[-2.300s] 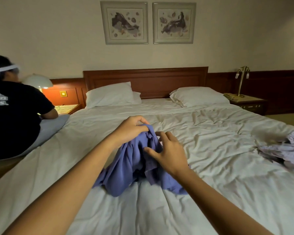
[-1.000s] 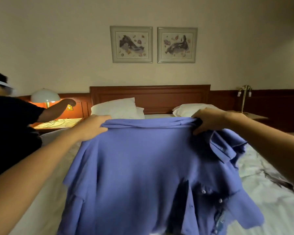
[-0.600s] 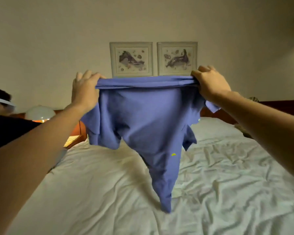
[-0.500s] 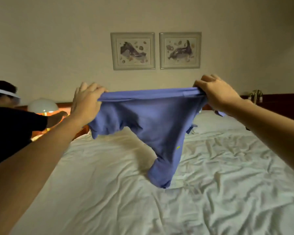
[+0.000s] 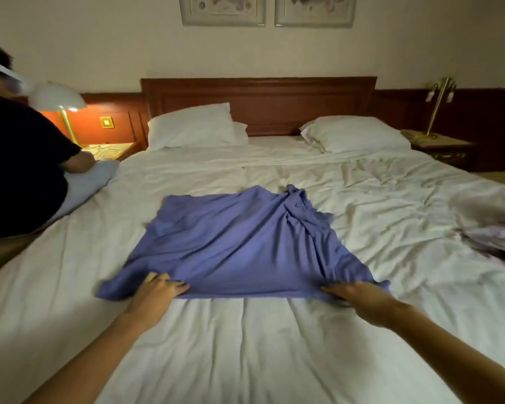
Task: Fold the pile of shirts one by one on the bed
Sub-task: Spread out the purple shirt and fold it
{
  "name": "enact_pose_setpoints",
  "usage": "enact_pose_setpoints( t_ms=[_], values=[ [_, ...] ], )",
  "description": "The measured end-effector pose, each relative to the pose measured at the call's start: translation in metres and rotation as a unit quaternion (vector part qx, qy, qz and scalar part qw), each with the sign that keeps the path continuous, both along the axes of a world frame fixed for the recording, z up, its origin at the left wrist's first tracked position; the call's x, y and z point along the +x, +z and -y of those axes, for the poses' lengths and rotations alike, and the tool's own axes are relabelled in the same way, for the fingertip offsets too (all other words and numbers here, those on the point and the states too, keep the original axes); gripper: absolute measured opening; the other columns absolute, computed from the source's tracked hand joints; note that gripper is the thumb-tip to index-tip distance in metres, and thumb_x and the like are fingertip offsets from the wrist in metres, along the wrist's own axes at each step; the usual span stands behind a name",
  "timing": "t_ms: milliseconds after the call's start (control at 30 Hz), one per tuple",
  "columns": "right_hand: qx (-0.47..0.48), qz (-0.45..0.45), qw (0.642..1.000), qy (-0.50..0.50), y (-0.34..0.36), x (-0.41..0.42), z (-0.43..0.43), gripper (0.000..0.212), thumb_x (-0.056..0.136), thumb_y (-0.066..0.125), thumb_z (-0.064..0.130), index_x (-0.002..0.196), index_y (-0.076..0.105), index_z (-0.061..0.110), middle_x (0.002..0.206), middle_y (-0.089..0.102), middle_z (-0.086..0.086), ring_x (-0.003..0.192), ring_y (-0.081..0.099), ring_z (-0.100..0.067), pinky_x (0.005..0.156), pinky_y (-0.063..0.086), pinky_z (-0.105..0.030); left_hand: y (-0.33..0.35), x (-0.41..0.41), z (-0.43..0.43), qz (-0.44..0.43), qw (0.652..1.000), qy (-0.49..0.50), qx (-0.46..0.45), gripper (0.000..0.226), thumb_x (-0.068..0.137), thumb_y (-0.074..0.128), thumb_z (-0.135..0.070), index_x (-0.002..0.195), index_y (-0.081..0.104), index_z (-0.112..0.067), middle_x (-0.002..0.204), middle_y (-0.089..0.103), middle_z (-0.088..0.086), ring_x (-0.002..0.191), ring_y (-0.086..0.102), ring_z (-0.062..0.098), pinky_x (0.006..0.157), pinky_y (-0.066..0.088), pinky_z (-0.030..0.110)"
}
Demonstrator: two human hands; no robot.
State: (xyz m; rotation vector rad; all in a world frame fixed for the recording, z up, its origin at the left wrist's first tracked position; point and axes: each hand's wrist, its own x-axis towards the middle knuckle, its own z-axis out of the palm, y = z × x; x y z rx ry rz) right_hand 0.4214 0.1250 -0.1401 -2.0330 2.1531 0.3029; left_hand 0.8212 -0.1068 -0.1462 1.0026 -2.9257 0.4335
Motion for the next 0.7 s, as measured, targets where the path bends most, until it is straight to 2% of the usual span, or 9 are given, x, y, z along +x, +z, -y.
enact_pose_setpoints(
  t_ms=[33, 133, 200, 300, 367, 433, 533, 600, 700],
  values=[
    [-0.01, 0.004, 1.0, -0.001, 0.0, 0.004, -0.007, 0.069, 0.094, 0.033, -0.007, 0.156, 0.019, 0.022, 0.162, 0.023, 0.007, 0.146, 0.028, -0.006, 0.113, 0.01, -0.007, 0.001, 0.005, -0.004, 0.005, 0.999, -0.009, -0.043, 0.048, 0.076, 0.046, -0.004, 0.1, 0.08, -0.028, 0.095, 0.077, -0.003, 0.082, 0.074, 0.017, 0.078, 0.054, 0.029],
    [-0.011, -0.043, 0.999, -0.006, 0.001, 0.015, -0.023, 0.074, 0.094, 0.035, -0.003, 0.157, 0.015, 0.031, 0.159, 0.034, 0.003, 0.139, 0.041, -0.015, 0.114, 0.027, -0.027, 0.008, 0.019, -0.016, 0.077, 0.994, 0.061, 0.054, 0.052, 0.104, 0.033, -0.007, 0.143, 0.052, -0.034, 0.138, 0.059, 0.005, 0.122, 0.06, 0.025, 0.1, 0.046, 0.032],
    [0.03, -0.052, 0.997, -0.039, 0.007, 0.028, -0.031, 0.066, 0.097, 0.037, 0.008, 0.151, 0.028, 0.044, 0.141, 0.053, 0.005, 0.125, 0.051, -0.021, 0.095, 0.036, -0.039, 0.013, 0.024, -0.024, 0.128, 0.98, 0.085, 0.124, 0.046, 0.106, 0.032, -0.013, 0.144, 0.051, -0.031, 0.135, 0.058, 0.009, 0.118, 0.06, 0.026, 0.099, 0.045, 0.031],
    [0.111, 0.101, 0.987, -0.06, 0.028, 0.033, -0.036, 0.025, 0.093, 0.055, 0.052, 0.111, 0.067, 0.041, 0.102, 0.069, 0.006, 0.099, 0.067, -0.016, 0.072, 0.044, -0.018, 0.021, 0.028, -0.033, 0.156, 0.96, 0.126, 0.197, 0.035, 0.102, 0.041, -0.013, 0.131, 0.061, -0.02, 0.128, 0.062, 0.008, 0.112, 0.062, 0.025, 0.097, 0.047, 0.032],
    [0.059, 0.219, 0.968, -0.11, 0.032, 0.028, -0.036, 0.05, 0.08, 0.056, 0.073, 0.084, 0.073, 0.026, 0.078, 0.071, 0.001, 0.069, 0.071, -0.019, 0.058, 0.055, -0.027, 0.024, 0.034, -0.035, 0.158, 0.937, 0.134, 0.281, 0.044, 0.099, 0.055, -0.04, 0.14, 0.055, -0.024, 0.14, 0.055, -0.005, 0.128, 0.054, 0.02, 0.106, 0.041, 0.027],
    [-0.062, 0.234, 0.948, -0.208, 0.024, 0.016, -0.032, 0.051, 0.083, 0.051, 0.071, 0.088, 0.073, 0.026, 0.087, 0.074, -0.003, 0.078, 0.072, -0.024, 0.068, 0.053, -0.032, 0.023, 0.041, -0.032, 0.071, 0.917, 0.174, 0.352, 0.052, 0.087, 0.059, -0.066, 0.123, 0.066, -0.029, 0.125, 0.059, -0.017, 0.124, 0.056, 0.016, 0.103, 0.039, 0.024],
    [-0.171, 0.134, 0.934, -0.284, -0.003, -0.003, -0.029, 0.046, 0.097, 0.052, 0.049, 0.14, 0.052, 0.033, 0.135, 0.055, -0.016, 0.124, 0.052, -0.037, 0.102, 0.041, -0.039, 0.004, 0.049, -0.012, -0.141, 0.919, 0.218, 0.296, 0.035, 0.089, 0.061, -0.059, 0.082, 0.066, -0.025, 0.101, 0.063, 0.005, 0.109, 0.06, 0.028, 0.097, 0.042, 0.034],
    [-0.124, 0.125, 0.922, -0.345, -0.016, -0.006, -0.03, 0.055, 0.098, 0.048, 0.052, 0.15, 0.036, 0.038, 0.144, 0.043, -0.018, 0.131, 0.043, -0.041, 0.111, 0.034, -0.044, -0.015, 0.059, -0.006, -0.193, 0.904, 0.282, 0.255, 0.024, 0.091, 0.065, -0.051, 0.103, 0.069, -0.031, 0.13, 0.051, 0.015, 0.124, 0.049, 0.037, 0.108, 0.037, 0.041],
    [-0.097, 0.088, 0.93, -0.342, -0.029, -0.004, -0.032, 0.053, 0.098, 0.045, 0.055, 0.148, 0.035, 0.041, 0.14, 0.044, -0.018, 0.121, 0.05, -0.044, 0.106, 0.037, -0.043, -0.042, 0.069, -0.006, -0.227, 0.862, 0.356, 0.28, 0.045, 0.09, 0.068, -0.048, 0.131, 0.056, -0.037, 0.148, 0.033, 0.023, 0.128, 0.041, 0.045, 0.104, 0.043, 0.049]
  ],
)
